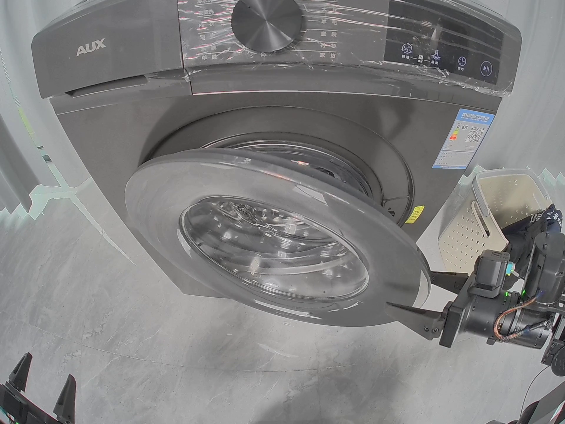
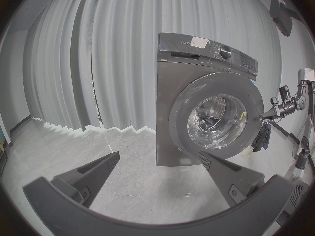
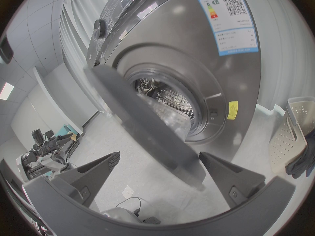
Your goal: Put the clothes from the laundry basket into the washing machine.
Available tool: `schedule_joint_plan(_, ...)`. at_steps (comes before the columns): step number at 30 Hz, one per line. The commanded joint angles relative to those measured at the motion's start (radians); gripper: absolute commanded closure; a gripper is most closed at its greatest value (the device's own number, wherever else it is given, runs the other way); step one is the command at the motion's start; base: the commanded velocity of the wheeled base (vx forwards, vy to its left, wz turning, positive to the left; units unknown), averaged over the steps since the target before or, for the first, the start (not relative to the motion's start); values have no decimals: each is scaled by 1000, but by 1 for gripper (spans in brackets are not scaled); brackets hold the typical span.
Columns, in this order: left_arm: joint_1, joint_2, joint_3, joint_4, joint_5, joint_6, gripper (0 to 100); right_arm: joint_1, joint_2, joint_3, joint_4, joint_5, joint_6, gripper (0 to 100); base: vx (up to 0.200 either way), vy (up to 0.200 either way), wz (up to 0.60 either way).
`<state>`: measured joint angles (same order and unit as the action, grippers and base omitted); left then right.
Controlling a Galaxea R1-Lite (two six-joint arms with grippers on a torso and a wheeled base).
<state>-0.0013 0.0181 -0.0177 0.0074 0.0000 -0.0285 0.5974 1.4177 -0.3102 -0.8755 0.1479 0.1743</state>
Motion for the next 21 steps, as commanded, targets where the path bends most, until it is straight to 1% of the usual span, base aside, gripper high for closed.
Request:
schedule_joint_plan(1,1,-17,15,0,0,1,0,30,-26,51,-20,2,-1,0,0,0,0)
schedule_joint_plan(5,1,-17,15,0,0,2,0,21,-55,45,-31,7,10,0,0,0,0)
schedule_joint_plan(6,0,-17,15,0,0,4,0,16,-57,31,-31,9,22,0,0,0,0)
schedule_joint_plan(8,1,-17,15,0,0,4,0,15,-48,16,-31,7,25,0,0,0,0)
schedule_joint_plan(10,0,-17,15,0,0,4,0,10,-36,5,-28,-2,24,0,0,0,0)
schedule_joint_plan(12,0,-17,15,0,0,4,0,-15,17,-20,-31,-4,8,0,0,0,0)
schedule_joint_plan(15,0,-17,15,0,0,-1,0,-44,67,-56,-33,-2,-2,0,-200,0,0)
schedule_joint_plan(18,0,-17,15,0,0,1,0,-36,80,-61,-33,-2,-2,0,-200,0,0)
schedule_joint_plan(21,1,-17,15,0,0,-1,0,-11,73,-27,-33,6,1,0,0,0,0)
